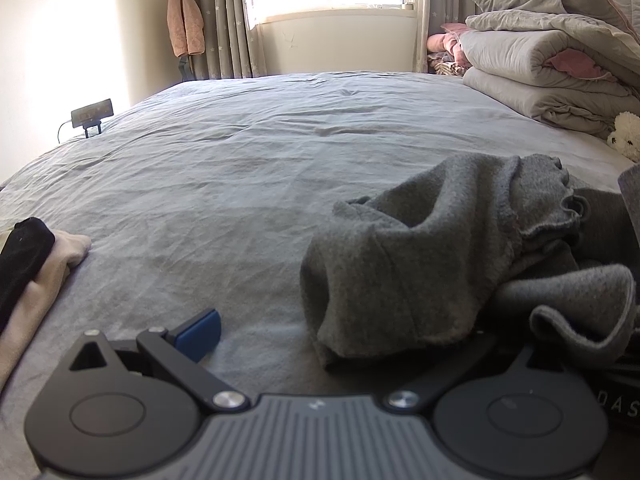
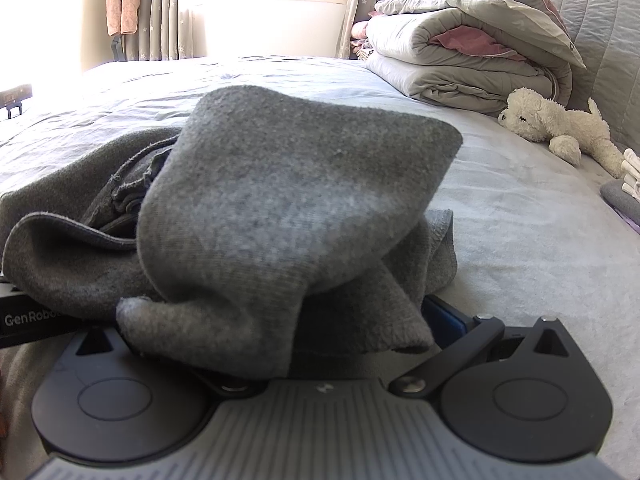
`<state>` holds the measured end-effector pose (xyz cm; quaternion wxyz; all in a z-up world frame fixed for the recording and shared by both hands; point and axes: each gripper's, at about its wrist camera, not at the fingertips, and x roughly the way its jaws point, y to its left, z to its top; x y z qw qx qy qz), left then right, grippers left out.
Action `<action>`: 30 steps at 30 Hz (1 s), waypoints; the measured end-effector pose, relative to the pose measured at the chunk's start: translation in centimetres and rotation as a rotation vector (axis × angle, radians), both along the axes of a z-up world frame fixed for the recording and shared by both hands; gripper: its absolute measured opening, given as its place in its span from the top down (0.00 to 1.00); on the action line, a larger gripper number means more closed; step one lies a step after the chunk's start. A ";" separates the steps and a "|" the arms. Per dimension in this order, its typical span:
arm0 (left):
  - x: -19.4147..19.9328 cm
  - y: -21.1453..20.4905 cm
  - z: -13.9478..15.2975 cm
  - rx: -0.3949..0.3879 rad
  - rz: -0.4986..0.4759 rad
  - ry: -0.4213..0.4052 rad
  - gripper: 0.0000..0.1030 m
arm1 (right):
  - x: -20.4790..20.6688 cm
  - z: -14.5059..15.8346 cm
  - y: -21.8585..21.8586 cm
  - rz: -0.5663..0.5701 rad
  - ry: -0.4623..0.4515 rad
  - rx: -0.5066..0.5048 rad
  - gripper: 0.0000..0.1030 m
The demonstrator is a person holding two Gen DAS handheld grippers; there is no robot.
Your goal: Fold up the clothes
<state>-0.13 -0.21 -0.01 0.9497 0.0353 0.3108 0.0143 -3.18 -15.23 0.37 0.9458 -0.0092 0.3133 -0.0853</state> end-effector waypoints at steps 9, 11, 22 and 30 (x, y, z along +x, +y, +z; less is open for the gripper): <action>-0.2 -0.1 0.1 0.003 0.002 0.002 0.00 | -0.1 0.2 0.0 0.000 0.000 0.001 0.00; -0.2 -0.1 0.2 0.001 0.003 0.006 0.00 | -0.1 0.3 0.0 0.000 0.001 0.003 0.00; -0.6 -0.1 0.9 -0.001 0.002 0.061 0.00 | 0.3 0.8 0.1 0.020 0.042 -0.008 0.00; -0.8 0.0 2.0 0.024 -0.019 0.129 0.01 | 0.2 1.5 0.7 0.039 0.105 -0.086 0.00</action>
